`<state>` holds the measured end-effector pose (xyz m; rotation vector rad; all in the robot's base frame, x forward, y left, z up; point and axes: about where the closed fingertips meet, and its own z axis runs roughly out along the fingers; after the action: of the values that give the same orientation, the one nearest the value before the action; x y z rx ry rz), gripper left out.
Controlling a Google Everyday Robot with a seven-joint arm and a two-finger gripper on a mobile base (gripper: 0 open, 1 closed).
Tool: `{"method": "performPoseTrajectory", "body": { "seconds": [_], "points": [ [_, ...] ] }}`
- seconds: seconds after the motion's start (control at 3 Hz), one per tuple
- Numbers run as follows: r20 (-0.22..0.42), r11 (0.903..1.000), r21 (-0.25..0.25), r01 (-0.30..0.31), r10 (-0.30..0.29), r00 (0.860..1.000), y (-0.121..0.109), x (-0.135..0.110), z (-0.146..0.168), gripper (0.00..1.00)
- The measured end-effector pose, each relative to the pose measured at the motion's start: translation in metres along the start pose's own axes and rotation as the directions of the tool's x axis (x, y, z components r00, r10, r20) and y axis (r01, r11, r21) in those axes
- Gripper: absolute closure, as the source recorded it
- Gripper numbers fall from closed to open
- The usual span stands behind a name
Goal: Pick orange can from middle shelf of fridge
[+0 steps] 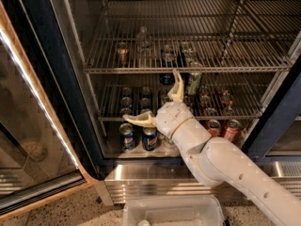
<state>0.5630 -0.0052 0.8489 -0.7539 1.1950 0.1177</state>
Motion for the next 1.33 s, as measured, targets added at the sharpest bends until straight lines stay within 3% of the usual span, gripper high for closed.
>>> {"method": "performPoseTrajectory", "body": {
  "seconds": [0.33,0.67,1.0,1.33],
  "points": [
    [0.011,0.9984,0.048,-0.031,0.031,0.999,0.009,0.008,0.001,0.0],
    [0.065,0.9887,0.128,-0.078,0.07,0.995,0.034,0.008,0.01,0.0],
    [0.12,0.9657,0.216,-0.145,0.121,0.985,0.047,0.027,0.022,0.0],
    [0.12,0.9656,0.216,-0.146,0.122,0.985,0.047,0.027,0.022,0.0]
  ]
}}
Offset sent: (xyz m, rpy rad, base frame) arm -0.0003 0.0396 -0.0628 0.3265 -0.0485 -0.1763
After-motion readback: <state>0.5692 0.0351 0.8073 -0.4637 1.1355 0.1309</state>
